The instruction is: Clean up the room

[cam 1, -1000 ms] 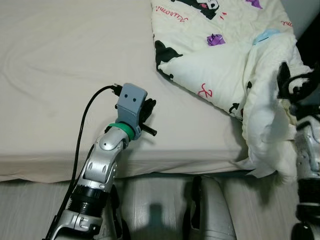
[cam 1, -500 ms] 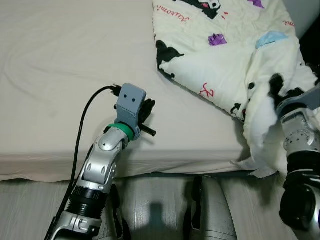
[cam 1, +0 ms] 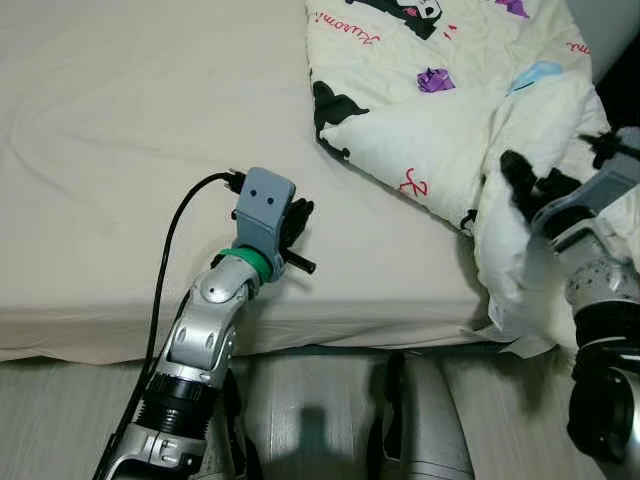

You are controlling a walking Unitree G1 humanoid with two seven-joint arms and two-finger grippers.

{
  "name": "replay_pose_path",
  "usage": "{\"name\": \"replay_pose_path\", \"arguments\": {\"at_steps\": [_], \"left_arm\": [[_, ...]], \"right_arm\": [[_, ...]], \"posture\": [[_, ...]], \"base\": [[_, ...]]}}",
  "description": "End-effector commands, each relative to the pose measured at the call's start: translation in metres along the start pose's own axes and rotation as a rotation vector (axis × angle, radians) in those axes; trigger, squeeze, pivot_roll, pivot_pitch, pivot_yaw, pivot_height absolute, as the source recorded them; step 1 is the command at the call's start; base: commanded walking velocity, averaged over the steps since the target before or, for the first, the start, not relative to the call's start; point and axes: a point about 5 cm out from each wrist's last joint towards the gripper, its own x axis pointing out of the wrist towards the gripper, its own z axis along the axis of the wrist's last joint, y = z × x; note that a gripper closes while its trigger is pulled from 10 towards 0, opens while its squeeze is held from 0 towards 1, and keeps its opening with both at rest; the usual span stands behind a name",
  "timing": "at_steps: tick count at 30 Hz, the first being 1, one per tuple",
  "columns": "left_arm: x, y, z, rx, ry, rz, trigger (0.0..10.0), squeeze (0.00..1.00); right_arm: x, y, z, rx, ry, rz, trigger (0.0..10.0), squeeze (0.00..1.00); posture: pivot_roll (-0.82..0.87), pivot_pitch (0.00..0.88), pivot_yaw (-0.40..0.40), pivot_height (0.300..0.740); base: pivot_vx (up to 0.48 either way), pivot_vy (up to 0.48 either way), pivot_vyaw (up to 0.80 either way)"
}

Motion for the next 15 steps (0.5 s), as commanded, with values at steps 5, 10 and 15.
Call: {"name": "replay_pose_path", "arguments": {"at_steps": [5,10,15], "left_arm": [[-0.003,-0.0013,-0.0062,0.001,0.023,-0.006,10.0,0.0],[-0.0018,-0.0031,-0.0058,-0.002,0.022,-0.009,10.0,0.0],[-0.0017,-0.0031,-0.0059,-0.001,0.022,-0.01,10.0,0.0]], "right_arm": [[-0.0046,-0.0086,-0.0014,-0.003,-0.016,-0.014,0.0,0.0],[-0.0057,-0.0098,0.0008,-0.012,-0.029,0.007,0.0,0.0],[-0.0063,-0.0102,0.001,-0.008,-0.033,0.028,0.0,0.0]], "posture": [[-0.05,0.262,0.075,0.555],[-0.05,0.262,0.075,0.555],[-0.05,0.262,0.075,0.555]], "base": [[0.0,0.0,0.0],[0.0,0.0,0.0],[0.0,0.0,0.0]]}}
